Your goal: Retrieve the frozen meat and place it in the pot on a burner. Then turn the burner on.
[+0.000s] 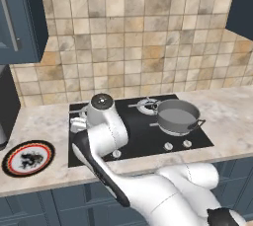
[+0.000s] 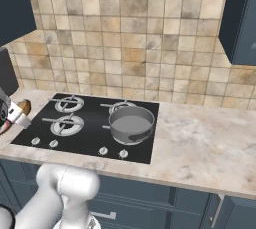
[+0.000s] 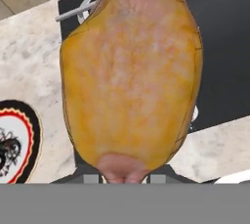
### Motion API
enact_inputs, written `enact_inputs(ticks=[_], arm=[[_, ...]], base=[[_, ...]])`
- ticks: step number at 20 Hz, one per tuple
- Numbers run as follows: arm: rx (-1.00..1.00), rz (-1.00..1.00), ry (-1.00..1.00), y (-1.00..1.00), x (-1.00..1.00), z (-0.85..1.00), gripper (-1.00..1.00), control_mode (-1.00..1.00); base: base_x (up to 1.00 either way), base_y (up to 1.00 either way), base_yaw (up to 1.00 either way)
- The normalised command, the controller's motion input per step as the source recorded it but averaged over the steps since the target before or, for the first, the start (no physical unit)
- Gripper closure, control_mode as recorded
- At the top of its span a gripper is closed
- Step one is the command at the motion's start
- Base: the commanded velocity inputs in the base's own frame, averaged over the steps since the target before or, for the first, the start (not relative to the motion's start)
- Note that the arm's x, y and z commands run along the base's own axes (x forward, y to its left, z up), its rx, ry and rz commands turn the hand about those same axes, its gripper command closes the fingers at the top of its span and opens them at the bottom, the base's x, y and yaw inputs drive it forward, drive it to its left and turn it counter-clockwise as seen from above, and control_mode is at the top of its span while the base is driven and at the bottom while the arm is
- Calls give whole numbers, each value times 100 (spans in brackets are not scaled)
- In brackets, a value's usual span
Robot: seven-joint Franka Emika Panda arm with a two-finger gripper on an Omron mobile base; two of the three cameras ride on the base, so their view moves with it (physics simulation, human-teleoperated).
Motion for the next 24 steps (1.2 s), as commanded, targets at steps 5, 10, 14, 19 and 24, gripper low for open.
enact_inputs(ticks=[5, 10, 14, 19, 24], arm=[[9, -2, 8, -65, -1, 15, 100, -100], [-2, -1, -1, -86, 0, 11, 100, -100], [-2, -4, 0, -100, 0, 11, 100, -100], [0, -7, 0, -98, 1, 23, 100, -100], [-11, -4, 2, -52, 0, 52, 100, -100]], base=[[0, 0, 0], [0, 0, 0], [0, 0, 0], [0, 0, 0], [0, 0, 0]])
